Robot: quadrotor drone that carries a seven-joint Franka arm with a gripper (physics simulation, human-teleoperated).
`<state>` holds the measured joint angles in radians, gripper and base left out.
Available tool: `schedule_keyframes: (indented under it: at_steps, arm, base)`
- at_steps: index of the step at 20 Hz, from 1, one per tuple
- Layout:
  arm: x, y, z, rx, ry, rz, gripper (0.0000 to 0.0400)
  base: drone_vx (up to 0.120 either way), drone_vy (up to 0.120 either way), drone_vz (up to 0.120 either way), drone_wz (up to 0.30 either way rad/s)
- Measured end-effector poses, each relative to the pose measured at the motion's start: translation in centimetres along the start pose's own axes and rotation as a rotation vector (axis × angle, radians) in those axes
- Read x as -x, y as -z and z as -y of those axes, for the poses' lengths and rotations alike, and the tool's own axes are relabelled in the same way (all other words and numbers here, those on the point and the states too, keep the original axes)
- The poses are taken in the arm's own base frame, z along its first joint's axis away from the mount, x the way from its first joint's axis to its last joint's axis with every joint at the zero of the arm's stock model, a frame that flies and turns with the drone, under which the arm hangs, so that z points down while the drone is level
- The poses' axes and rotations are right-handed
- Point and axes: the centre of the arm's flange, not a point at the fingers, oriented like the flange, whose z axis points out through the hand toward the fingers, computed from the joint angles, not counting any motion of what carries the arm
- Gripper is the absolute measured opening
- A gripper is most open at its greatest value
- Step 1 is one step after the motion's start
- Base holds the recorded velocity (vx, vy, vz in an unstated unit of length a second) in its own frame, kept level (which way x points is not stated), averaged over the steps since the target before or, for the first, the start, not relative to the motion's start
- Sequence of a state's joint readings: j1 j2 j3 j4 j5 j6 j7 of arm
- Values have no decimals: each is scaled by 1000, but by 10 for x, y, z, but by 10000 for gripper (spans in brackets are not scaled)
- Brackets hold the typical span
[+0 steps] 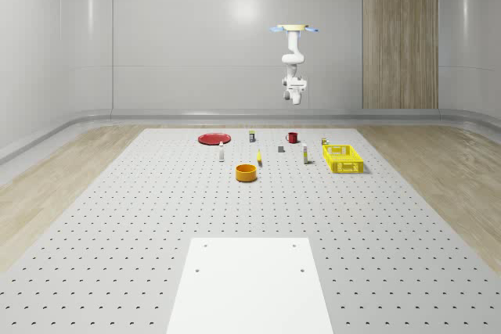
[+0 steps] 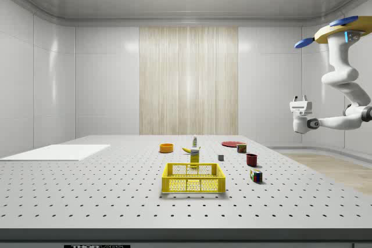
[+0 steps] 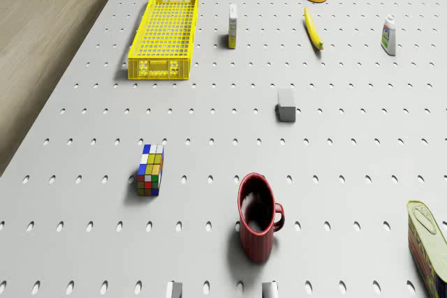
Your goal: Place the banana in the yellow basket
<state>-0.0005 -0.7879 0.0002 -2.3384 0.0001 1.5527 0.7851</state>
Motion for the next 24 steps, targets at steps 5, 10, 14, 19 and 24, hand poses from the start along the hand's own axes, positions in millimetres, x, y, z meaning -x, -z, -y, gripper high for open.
schedule_keyframes:
  at_steps: [5,10,14,19,24]
  arm:
    - [3,37,-3,-3,0,-3,400]
    - [1,66,-1,-6,0,-6,400]
    - [1,81,-1,-8,0,-8,400]
    - [0,89,0,-10,0,-11,400]
    - [0,92,0,-13,0,-13,400]
  base:
    - [24,-112,0,0]
    - [120,-120,0,0]
    - [120,-120,0,0]
    - [120,-120,0,0]
    - [120,-120,0,0]
